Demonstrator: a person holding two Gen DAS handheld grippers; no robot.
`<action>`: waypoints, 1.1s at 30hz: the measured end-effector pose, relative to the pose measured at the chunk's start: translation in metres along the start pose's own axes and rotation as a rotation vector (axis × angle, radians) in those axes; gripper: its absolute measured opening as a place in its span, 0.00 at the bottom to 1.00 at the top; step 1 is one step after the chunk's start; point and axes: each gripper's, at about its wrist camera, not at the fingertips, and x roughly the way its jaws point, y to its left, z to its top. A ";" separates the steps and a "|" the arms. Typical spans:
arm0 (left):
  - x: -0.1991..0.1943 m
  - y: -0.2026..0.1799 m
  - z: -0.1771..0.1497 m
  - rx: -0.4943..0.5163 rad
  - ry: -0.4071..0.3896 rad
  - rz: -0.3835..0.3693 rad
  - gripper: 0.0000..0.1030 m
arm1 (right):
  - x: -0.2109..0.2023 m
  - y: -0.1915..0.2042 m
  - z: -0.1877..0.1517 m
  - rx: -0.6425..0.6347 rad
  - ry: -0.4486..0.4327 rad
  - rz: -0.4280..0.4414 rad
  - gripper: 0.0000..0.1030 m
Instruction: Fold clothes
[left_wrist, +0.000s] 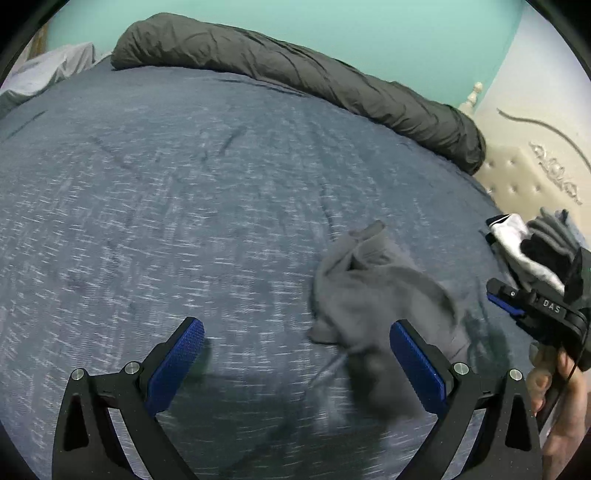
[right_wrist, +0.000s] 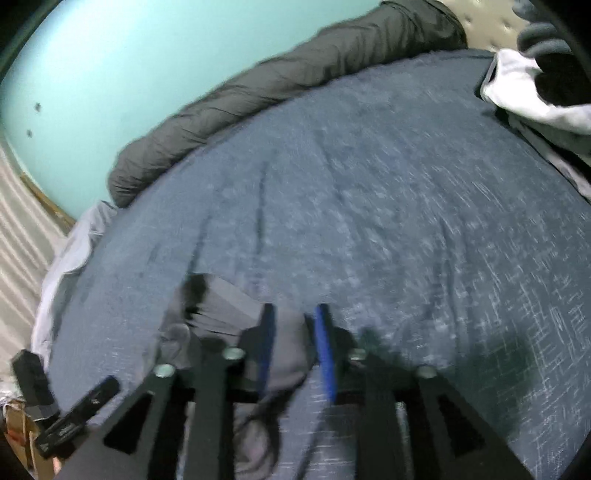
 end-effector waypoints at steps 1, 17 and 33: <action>0.000 -0.003 -0.001 0.001 0.000 -0.011 0.99 | -0.002 0.004 0.000 -0.010 0.008 0.023 0.31; 0.024 -0.045 -0.018 0.119 0.092 -0.053 0.83 | 0.037 0.041 -0.038 -0.171 0.263 0.133 0.20; 0.026 -0.051 -0.025 0.150 0.121 -0.090 0.22 | 0.031 0.036 -0.028 -0.138 0.236 0.166 0.07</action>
